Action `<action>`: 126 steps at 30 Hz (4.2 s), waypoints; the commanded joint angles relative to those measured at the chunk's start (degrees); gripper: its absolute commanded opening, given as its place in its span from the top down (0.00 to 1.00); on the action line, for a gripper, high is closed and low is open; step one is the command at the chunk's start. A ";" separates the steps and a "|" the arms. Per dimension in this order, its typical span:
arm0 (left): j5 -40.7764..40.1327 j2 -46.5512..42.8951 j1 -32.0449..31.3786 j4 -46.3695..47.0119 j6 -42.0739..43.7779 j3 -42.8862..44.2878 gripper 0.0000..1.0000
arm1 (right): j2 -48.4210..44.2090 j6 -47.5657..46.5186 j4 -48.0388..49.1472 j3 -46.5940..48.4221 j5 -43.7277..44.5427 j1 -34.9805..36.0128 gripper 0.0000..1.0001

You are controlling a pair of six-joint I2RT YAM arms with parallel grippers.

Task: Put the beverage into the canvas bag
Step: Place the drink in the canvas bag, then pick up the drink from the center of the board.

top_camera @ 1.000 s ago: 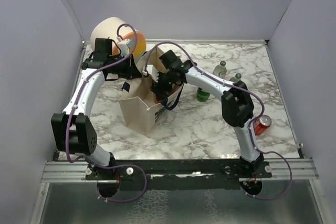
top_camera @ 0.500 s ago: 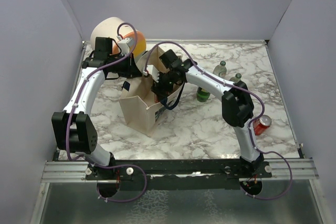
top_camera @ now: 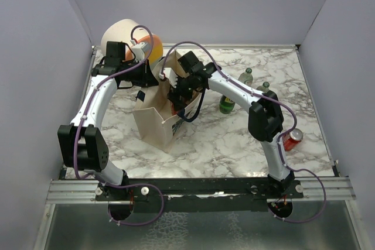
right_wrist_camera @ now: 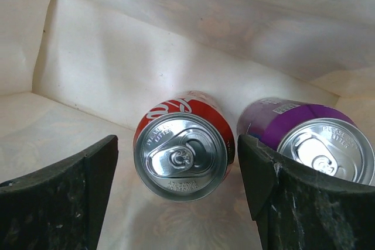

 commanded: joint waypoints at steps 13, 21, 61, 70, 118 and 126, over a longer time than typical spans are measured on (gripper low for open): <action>1.07 -0.02 0.47 2.55 0.19 0.27 1.00 | -4.89 6.51 4.44 1.92 -1.60 -0.47 0.12; 1.41 0.07 0.47 2.59 -0.02 0.40 1.00 | -8.73 8.09 8.39 -1.39 -0.76 -1.17 0.12; -1.21 -1.61 0.47 3.42 -1.32 1.43 1.00 | -43.60 8.91 -4.83 -16.30 14.38 -35.07 0.13; -0.81 -2.34 0.47 3.63 -1.71 0.09 1.00 | -59.39 1.86 -16.22 -35.68 20.84 -44.05 0.14; -0.16 -2.44 0.38 3.91 -2.72 -0.26 1.00 | -50.27 -14.23 -15.38 -57.71 18.77 -65.63 0.33; 0.04 -2.44 0.38 3.97 -2.67 -0.35 1.00 | -52.16 -12.43 -15.27 -54.92 18.64 -66.21 0.59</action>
